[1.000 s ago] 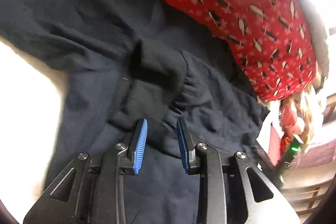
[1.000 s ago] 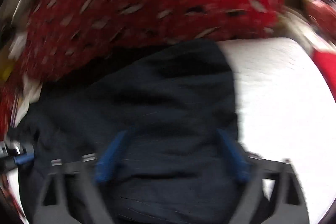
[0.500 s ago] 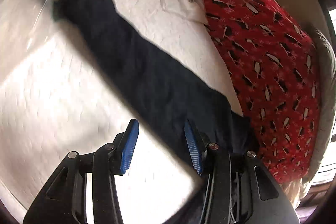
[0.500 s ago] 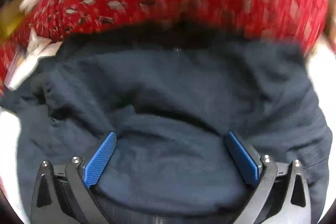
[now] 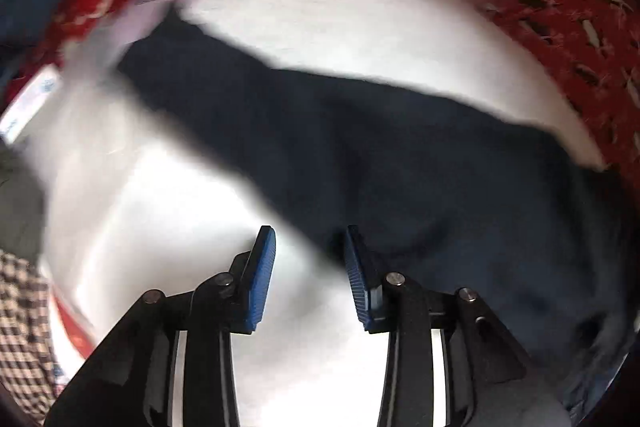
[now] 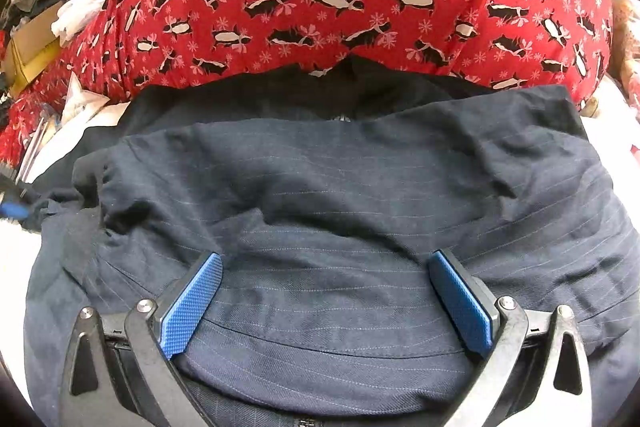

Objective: Fold large clothes

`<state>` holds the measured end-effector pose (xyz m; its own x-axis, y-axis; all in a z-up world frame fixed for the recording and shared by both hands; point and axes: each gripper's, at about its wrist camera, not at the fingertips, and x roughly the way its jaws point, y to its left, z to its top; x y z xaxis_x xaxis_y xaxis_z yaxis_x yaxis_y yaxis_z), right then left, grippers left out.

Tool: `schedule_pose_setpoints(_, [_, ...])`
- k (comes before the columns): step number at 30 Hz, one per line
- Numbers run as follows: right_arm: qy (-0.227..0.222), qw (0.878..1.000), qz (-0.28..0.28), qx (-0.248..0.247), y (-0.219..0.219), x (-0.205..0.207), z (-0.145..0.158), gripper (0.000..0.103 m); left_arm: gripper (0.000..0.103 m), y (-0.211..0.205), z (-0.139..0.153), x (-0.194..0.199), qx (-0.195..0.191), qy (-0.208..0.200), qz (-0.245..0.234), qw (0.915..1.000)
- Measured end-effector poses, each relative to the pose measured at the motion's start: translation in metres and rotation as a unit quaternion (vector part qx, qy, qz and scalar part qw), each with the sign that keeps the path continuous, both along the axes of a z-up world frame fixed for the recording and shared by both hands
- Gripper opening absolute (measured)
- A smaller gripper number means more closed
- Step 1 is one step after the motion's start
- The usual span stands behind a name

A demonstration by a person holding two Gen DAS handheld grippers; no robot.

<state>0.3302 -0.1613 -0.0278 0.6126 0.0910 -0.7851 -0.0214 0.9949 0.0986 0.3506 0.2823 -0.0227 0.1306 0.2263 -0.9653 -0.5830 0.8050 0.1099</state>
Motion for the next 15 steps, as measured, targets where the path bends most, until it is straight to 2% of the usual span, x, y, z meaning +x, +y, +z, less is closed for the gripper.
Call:
schedule_pose_setpoints(1, [0.000,1.000,0.000,0.000,-0.001,-0.003,-0.001,0.103,0.034,0.010,-0.007,-0.015,0.001,0.014,0.012,0.9998])
schedule_pose_setpoints(2, [0.000,1.000,0.000,0.000,-0.001,-0.003,-0.001,0.103,0.035,0.026,-0.015,-0.035,-0.016,0.021,0.032,0.9991])
schedule_pose_setpoints(3, [0.000,1.000,0.000,0.000,-0.001,-0.003,-0.001,0.103,0.033,0.038,-0.015,-0.051,-0.052,-0.015,0.038,0.9978])
schedule_pose_setpoints(4, [0.000,1.000,0.000,0.000,-0.001,-0.003,0.000,0.103,0.030,0.049,-0.007,-0.069,-0.072,-0.049,0.045,0.9953])
schedule_pose_setpoints(6, [0.000,1.000,0.000,0.000,-0.001,-0.002,0.000,0.103,0.027,0.059,0.006,-0.084,-0.061,-0.037,0.064,0.9954])
schedule_pose_setpoints(7, [0.000,1.000,0.000,-0.001,-0.001,-0.002,0.000,0.103,0.027,0.064,0.013,-0.084,-0.077,-0.053,0.060,0.9937])
schedule_pose_setpoints(10, [0.000,1.000,-0.001,-0.002,-0.001,-0.002,0.000,0.103,0.027,0.067,0.030,-0.063,-0.106,-0.077,0.050,0.9901])
schedule_pose_setpoints(13, [-0.001,1.000,-0.001,-0.001,-0.002,-0.003,-0.001,0.103,0.031,0.054,0.039,-0.015,-0.108,-0.099,0.028,0.9889])
schedule_pose_setpoints(15, [-0.002,1.000,-0.001,0.002,-0.003,-0.004,-0.001,0.103,0.033,0.046,0.038,0.014,-0.104,-0.107,0.030,0.9884])
